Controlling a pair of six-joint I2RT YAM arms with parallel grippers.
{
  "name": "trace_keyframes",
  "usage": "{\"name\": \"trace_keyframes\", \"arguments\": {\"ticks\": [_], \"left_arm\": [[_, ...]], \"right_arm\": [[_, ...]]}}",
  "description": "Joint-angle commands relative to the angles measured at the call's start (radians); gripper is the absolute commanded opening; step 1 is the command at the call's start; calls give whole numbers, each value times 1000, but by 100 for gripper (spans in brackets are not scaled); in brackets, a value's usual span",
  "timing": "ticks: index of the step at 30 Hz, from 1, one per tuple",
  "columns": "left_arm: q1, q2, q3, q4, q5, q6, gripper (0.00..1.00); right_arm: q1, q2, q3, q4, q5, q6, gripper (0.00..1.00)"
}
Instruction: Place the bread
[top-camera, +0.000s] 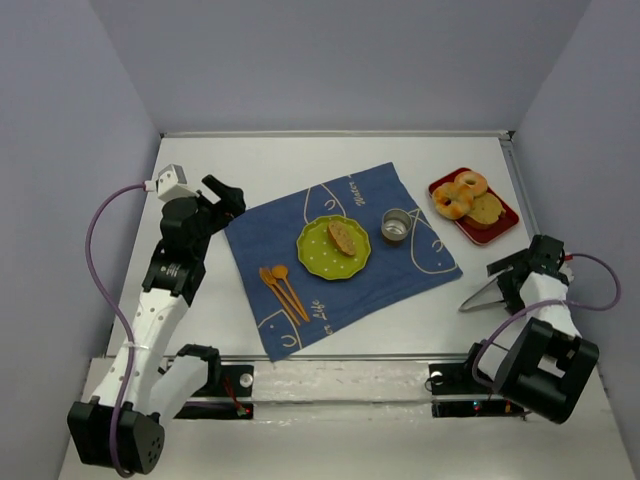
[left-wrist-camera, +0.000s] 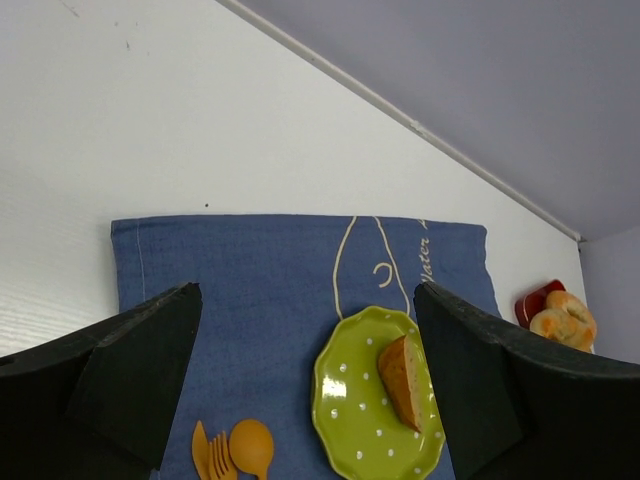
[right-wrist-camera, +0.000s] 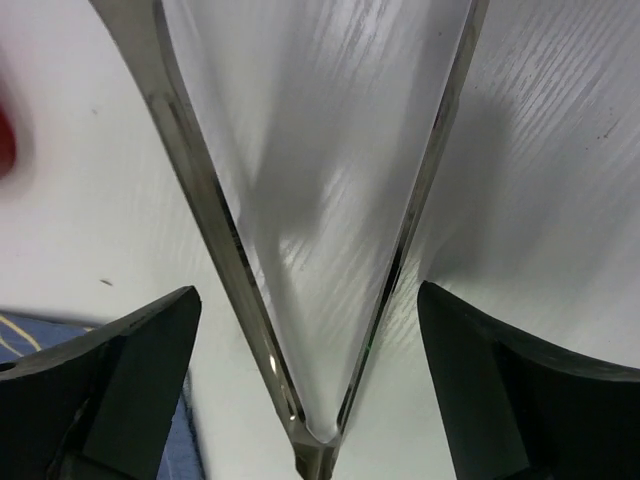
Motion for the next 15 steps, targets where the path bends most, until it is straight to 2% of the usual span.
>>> {"name": "trace_keyframes", "arguments": {"ticks": [1, 8, 12, 15], "left_arm": [[8, 1, -7, 21, -5, 17, 99], [9, 2, -2, 10, -24, 24, 99], [11, 25, 18, -16, -74, 21, 99], [11, 50, 47, -25, -54, 30, 99]], "right_arm": [[-7, -94, 35, -20, 48, 0, 100], [-7, -256, 222, -146, 13, -123, 100], [-7, -295, 308, -131, -85, -239, 100], [-7, -290, 380, -129, -85, -255, 100]]}}
